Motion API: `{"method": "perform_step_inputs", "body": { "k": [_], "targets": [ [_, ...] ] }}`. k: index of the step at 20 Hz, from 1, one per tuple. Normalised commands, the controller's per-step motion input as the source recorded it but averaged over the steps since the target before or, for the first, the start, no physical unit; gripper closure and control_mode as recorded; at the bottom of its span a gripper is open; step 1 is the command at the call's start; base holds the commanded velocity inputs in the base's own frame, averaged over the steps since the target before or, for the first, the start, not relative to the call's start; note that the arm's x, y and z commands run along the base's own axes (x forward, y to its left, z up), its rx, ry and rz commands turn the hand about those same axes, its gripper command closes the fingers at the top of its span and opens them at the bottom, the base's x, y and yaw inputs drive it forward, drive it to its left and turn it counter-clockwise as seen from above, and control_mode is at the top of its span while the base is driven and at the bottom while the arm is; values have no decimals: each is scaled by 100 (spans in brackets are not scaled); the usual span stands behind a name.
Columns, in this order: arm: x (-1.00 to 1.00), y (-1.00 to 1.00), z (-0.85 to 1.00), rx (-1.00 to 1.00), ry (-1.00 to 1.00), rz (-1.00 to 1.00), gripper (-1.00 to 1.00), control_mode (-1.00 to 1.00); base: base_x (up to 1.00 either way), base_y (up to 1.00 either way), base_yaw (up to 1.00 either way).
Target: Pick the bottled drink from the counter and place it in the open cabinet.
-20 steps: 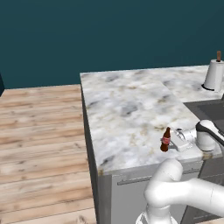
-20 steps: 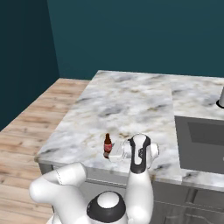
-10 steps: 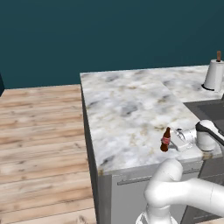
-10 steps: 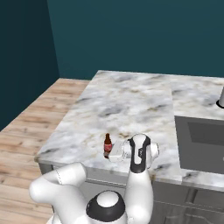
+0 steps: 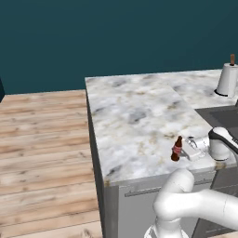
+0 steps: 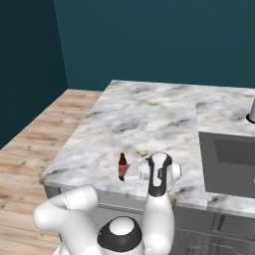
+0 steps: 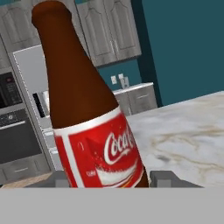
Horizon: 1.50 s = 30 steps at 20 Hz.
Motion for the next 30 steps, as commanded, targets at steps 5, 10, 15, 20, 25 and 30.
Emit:
{"method": "perform_step_inputs", "body": {
  "k": [5,10,15,20,25,30],
  "targets": [
    [-1,2,52,-2,14,-20,100,-100,0,0,0],
    [0,16,75,-9,22,-27,100,-100,0,0,0],
    [0,18,53,-12,44,-37,100,-100,0,0,0],
    [0,12,38,-13,50,-44,100,-100,0,0,0],
    [1,5,42,-14,48,-48,100,-100,0,0,0],
    [0,3,47,-13,45,-45,100,-100,0,0,0]
  ]
}}
